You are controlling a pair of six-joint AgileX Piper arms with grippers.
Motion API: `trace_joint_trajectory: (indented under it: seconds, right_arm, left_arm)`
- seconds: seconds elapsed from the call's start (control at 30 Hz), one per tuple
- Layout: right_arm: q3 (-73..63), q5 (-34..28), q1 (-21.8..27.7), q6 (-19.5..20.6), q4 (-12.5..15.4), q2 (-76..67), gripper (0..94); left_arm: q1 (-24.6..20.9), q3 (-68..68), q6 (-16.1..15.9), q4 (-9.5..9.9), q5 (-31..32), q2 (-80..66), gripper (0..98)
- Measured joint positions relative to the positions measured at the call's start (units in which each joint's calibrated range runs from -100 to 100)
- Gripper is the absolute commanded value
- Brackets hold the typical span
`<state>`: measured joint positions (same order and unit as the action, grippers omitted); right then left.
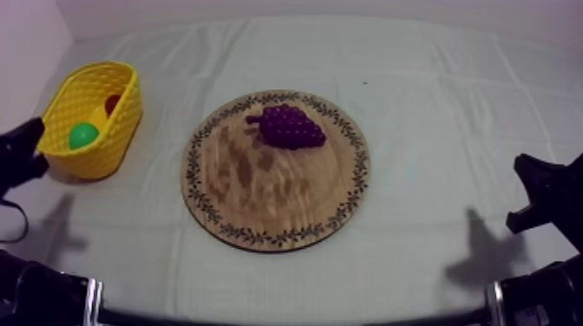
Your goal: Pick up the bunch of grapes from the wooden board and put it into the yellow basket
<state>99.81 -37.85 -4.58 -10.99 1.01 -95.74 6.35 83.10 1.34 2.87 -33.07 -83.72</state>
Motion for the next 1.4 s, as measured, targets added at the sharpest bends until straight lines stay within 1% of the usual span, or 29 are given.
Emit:
trace_joint_trajectory:
  seconds: [0.07,0.33,0.43,0.5,0.57,0.7,0.77,0.97,1.13,1.2,1.27,1.4]
  right_arm:
    - [0.0,0.0,0.0,0.0,0.0,0.0,0.4]
    - [0.0,0.0,0.0,0.0,0.0,0.0,0.4]
    - [0.0,0.0,0.0,0.0,0.0,0.0,0.4]
    - [0.0,0.0,0.0,0.0,0.0,0.0,0.4]
    - [0.0,0.0,0.0,0.0,0.0,0.0,0.4]
    - [0.0,0.0,0.0,0.0,0.0,0.0,0.4]
    - [0.0,0.0,0.0,0.0,0.0,0.0,0.4]
    - [0.0,0.0,0.0,0.0,0.0,0.0,0.4]
    - [0.0,0.0,0.0,0.0,0.0,0.0,0.4]
    - [0.0,0.0,0.0,0.0,0.0,0.0,0.4]
    - [0.0,0.0,0.0,0.0,0.0,0.0,0.4]
    - [0.0,0.0,0.0,0.0,0.0,0.0,0.4]
  left_arm:
    - [0.7,-4.4,-0.6,-0.58,-1.9,3.7,0.0]
    - [2.2,-25.6,-5.6,-3.48,-11.9,19.3,0.0]
    - [3.5,-34.4,-6.3,-3.48,-16.1,25.9,0.0]
    - [4.9,-40.3,-6.7,-2.87,-18.7,30.7,0.0]
    - [6.3,-47.3,-6.9,-1.66,-21.3,35.0,0.0]
    - [9.7,-58.2,-7.8,0.31,-24.5,43.9,0.0]
    - [11.1,-62.8,-8.5,0.55,-25.6,48.5,0.0]
    - [15.2,-74.9,-12.4,0.99,-29.0,60.8,0.0]
    - [18.8,-80.5,-13.9,2.50,-33.1,70.8,0.0]
    - [20.3,-80.9,-14.7,3.30,-34.5,74.0,0.0]
    - [21.7,-80.2,-15.2,3.85,-34.6,77.0,0.0]
    - [24.4,-79.6,-15.4,3.80,-34.3,83.0,0.0]
